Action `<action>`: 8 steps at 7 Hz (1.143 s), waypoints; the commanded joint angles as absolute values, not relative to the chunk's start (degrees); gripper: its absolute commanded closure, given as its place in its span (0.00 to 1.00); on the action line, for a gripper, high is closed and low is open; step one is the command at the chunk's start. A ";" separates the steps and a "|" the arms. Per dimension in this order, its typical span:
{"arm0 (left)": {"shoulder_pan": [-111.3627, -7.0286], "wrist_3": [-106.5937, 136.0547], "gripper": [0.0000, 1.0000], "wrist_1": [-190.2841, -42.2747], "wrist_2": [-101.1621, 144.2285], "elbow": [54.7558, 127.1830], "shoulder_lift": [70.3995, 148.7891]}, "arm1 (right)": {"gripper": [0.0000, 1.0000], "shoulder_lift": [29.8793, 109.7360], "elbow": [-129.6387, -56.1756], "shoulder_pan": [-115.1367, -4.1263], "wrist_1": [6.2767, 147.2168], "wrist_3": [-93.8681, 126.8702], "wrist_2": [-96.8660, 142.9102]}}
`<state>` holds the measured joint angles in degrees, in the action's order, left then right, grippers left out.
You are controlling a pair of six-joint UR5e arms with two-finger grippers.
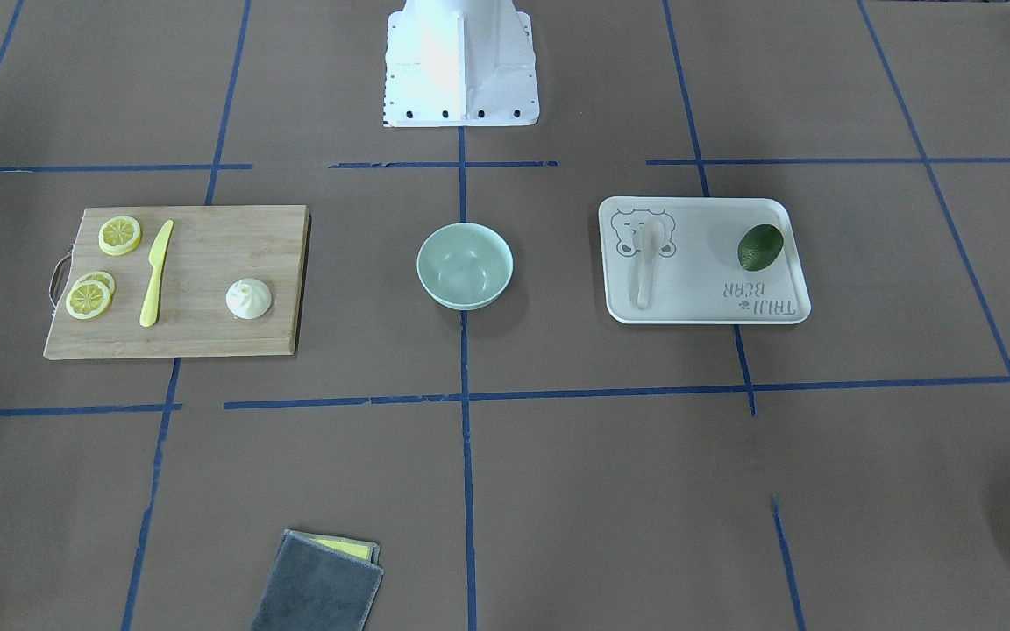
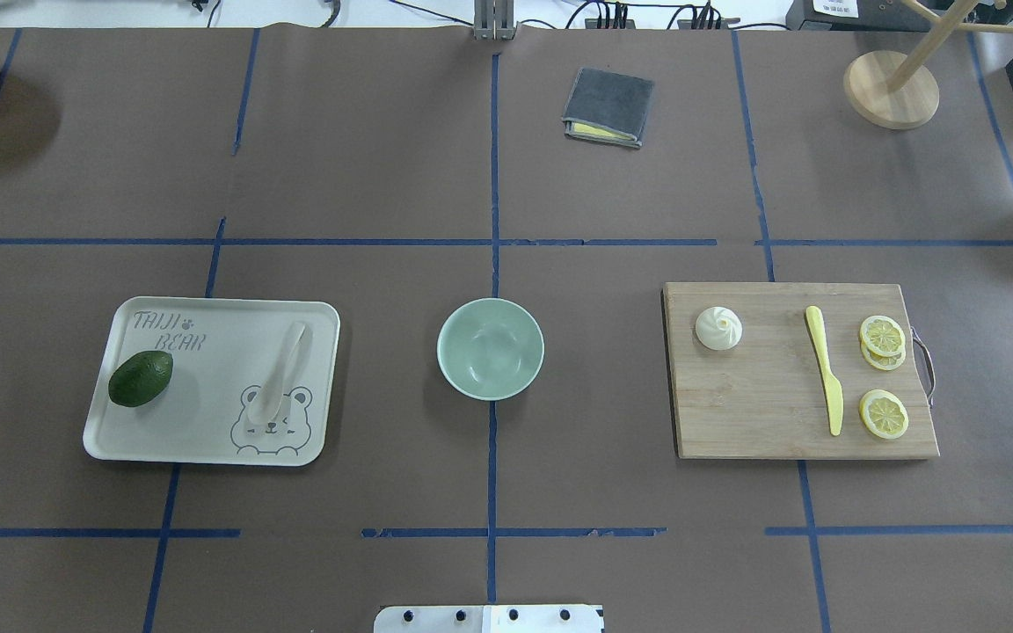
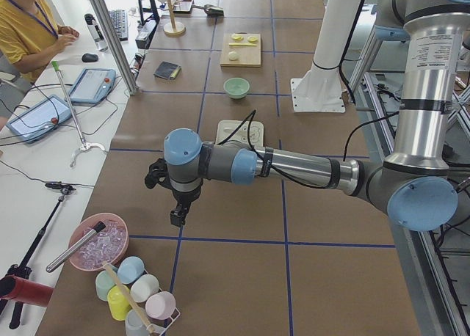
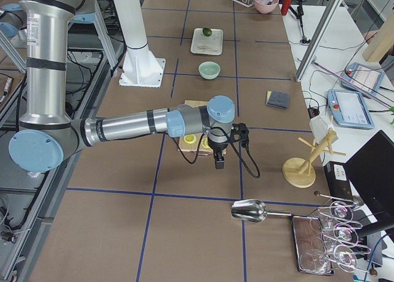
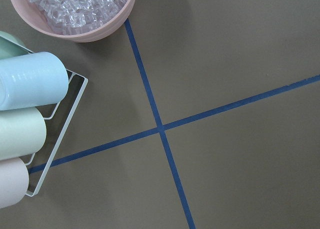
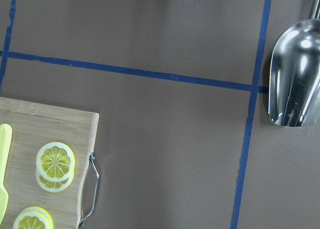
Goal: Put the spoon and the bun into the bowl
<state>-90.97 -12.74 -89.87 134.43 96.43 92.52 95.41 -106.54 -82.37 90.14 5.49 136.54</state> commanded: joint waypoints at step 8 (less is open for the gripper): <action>-71.93 4.49 0.00 -105.76 140.01 102.48 93.16 | 0.00 97.99 -109.60 -78.49 82.02 5.62 145.26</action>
